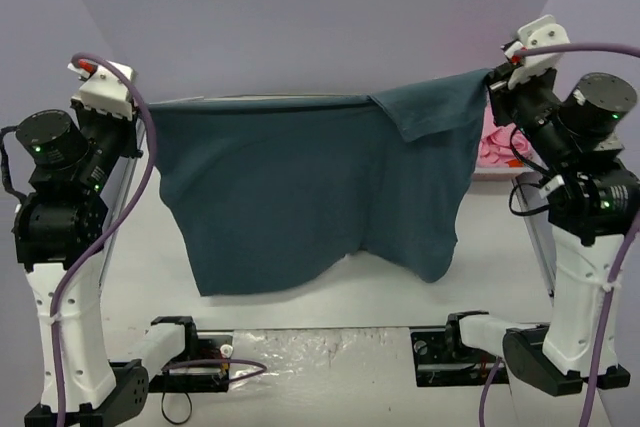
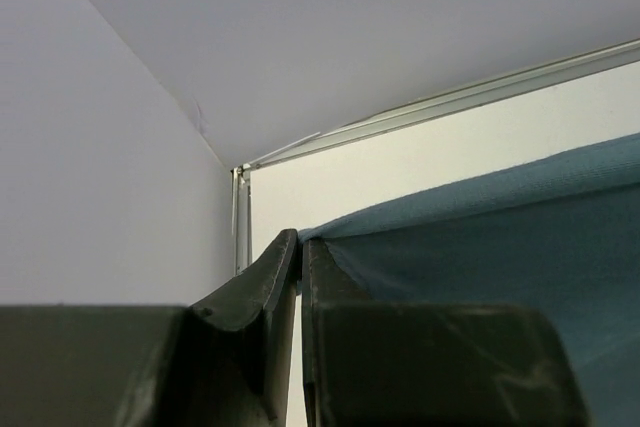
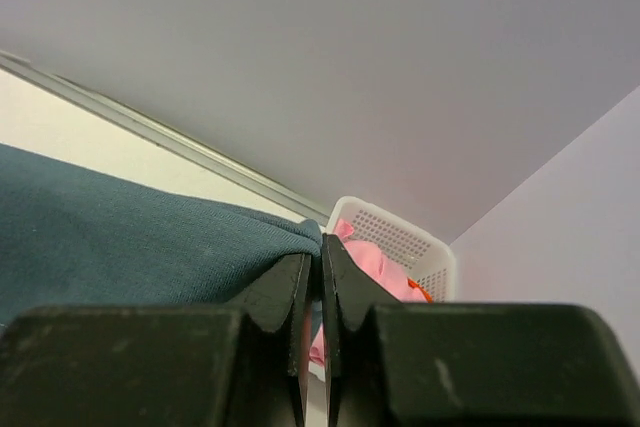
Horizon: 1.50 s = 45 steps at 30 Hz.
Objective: Fold and stack the t-shirts
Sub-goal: Flatten out the tshirt
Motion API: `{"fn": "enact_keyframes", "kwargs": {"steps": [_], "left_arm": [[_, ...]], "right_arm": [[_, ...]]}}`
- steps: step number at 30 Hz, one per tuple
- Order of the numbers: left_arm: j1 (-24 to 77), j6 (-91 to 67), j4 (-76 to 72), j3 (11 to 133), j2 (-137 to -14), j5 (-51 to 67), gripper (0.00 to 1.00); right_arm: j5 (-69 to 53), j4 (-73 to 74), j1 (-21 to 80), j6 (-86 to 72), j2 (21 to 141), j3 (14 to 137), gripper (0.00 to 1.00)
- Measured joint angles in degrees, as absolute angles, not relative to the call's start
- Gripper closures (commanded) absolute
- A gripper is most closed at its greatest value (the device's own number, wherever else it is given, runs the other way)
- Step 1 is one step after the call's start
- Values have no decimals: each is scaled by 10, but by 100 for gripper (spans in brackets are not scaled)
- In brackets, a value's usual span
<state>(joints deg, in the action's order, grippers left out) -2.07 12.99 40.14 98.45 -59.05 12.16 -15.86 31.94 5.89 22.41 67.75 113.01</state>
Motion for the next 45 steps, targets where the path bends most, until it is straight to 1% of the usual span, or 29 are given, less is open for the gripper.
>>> {"fn": "enact_keyframes", "kwargs": {"steps": [2, 5, 8, 12, 13, 16, 18, 20, 22, 24, 26, 28, 31, 33, 37, 38, 39, 40, 42, 43, 44, 45], "left_arm": [[-21, 130, 392, 985, -619, 122, 97], [-22, 130, 370, 985, -686, 121, 98], [-22, 130, 357, 1002, -773, 121, 98], [-23, 130, 354, 1053, -930, 117, 98], [-23, 130, 363, 1081, -978, 117, 98], [-22, 128, 391, 1165, -1072, 116, 98], [-22, 124, 401, 1222, -1108, 116, 98], [-20, 119, 412, 1277, -1117, 112, 98], [-15, 116, 419, 1334, -1113, 107, 98], [-10, 115, 417, 1374, -1093, 103, 98], [-6, 115, 416, 1381, -1049, 102, 98], [-4, 117, 408, 1357, -985, 101, 98], [-4, 128, 378, 1246, -860, 100, 98], [-4, 140, 358, 1130, -765, 96, 98], [-4, 176, 353, 906, -612, 89, 98], [-4, 185, 360, 863, -583, 90, 96], [-5, 197, 367, 817, -551, 94, 92], [-5, 211, 386, 776, -524, 103, 81], [-6, 245, 434, 720, -482, 124, 65], [-8, 262, 463, 700, -469, 138, 61], [-9, 278, 489, 687, -457, 152, 44], [-10, 298, 522, 680, -446, 166, 36]], "right_arm": [[-158, 310, 59, 225, 714, 1132, 100], [-153, 292, 57, 225, 799, 1140, 100], [-146, 277, 57, 225, 902, 1156, 100], [-131, 284, 57, 225, 1042, 1189, 100], [-128, 286, 57, 225, 1071, 1205, 100], [-119, 299, 57, 225, 1136, 1275, 100], [-116, 304, 57, 225, 1152, 1321, 100], [-112, 309, 58, 225, 1155, 1380, 100], [-109, 301, 58, 224, 1149, 1438, 100], [-106, 289, 57, 223, 1129, 1461, 100], [-105, 285, 57, 222, 1089, 1461, 100], [-106, 274, 57, 220, 1034, 1429, 100], [-116, 260, 57, 216, 914, 1306, 100], [-131, 251, 57, 215, 825, 1193, 100], [-162, 259, 57, 215, 659, 965, 100], [-171, 271, 57, 218, 625, 914, 100], [-179, 287, 57, 221, 595, 875, 100], [-189, 309, 57, 227, 569, 840, 96], [-210, 371, 57, 244, 534, 803, 87], [-222, 404, 56, 257, 521, 797, 69], [-236, 441, 56, 275, 510, 797, 54], [-245, 470, 56, 288, 505, 799, 45]]}}
